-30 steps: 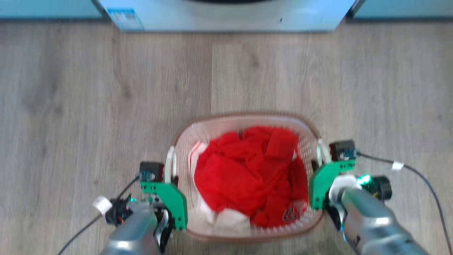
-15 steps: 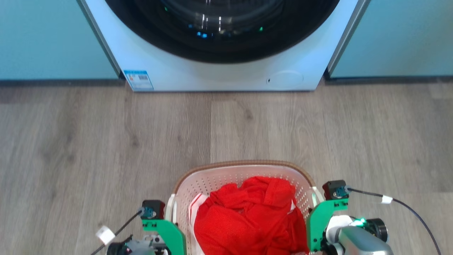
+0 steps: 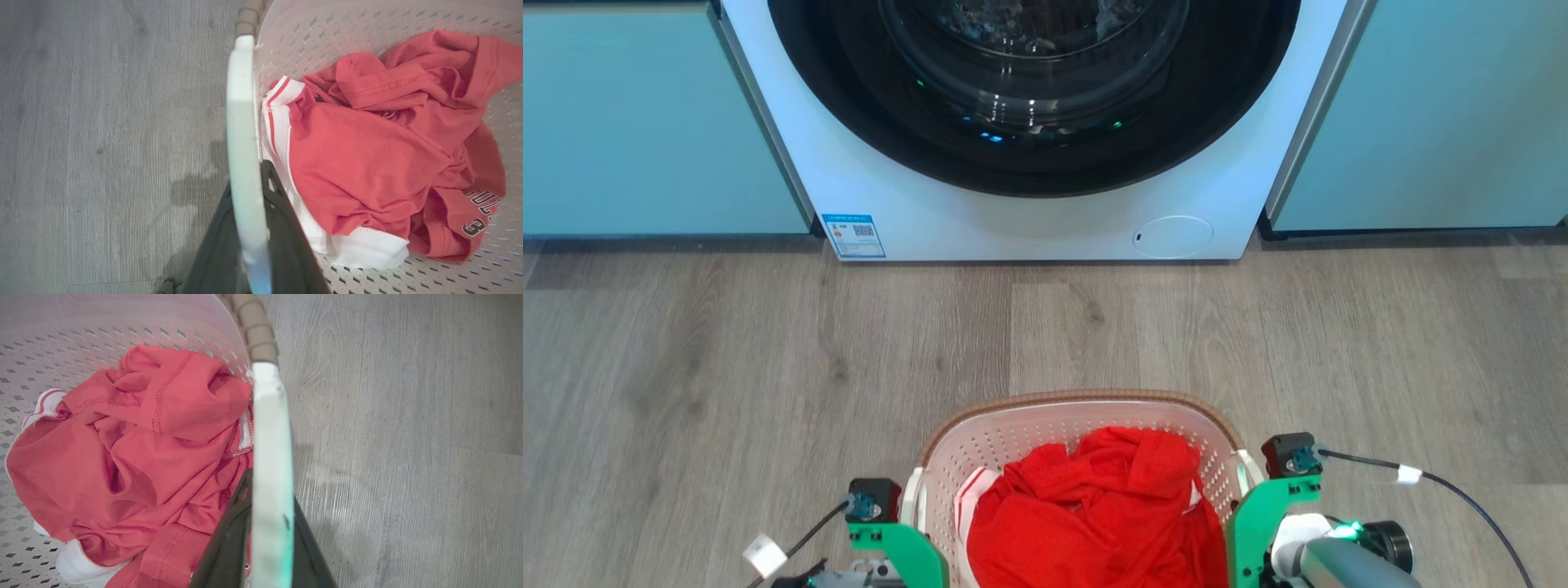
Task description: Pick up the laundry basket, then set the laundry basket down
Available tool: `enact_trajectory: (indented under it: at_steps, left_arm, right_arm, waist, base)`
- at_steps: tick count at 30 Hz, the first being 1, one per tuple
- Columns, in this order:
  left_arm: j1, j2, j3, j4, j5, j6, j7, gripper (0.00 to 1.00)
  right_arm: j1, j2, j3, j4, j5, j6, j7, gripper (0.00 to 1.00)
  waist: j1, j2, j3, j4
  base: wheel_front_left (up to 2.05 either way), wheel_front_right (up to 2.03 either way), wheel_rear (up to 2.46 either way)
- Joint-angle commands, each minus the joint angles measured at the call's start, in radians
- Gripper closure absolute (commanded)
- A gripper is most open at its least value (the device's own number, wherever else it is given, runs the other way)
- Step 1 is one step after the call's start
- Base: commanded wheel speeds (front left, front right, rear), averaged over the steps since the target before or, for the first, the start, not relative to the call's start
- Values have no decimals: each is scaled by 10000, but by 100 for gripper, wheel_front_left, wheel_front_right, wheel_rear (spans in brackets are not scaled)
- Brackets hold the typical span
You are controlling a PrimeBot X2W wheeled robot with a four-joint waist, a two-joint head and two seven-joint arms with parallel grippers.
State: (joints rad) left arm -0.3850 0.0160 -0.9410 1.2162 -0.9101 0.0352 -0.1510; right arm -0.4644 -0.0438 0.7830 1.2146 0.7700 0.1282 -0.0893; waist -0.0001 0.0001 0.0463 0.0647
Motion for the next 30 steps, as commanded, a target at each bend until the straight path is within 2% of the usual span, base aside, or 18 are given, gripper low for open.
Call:
enact_trajectory:
  at_steps: [1, 30]
  left_arm:
    - [-212, 342, 136, 103, -98, 28, -145, 100]
    - [-307, 342, -543, 283, -586, 93, -219, 100]
  right_arm:
    - [70, -64, 292, -60, 45, 25, -45, 100]
    - [-37, -64, 1283, 176, 949, 25, -265, 100]
  waist:
    - [1, -1, -60, -15]
    - [1, -1, -137, -141]
  base:
    - [0, 0, 0]
    - [0, 0, 0]
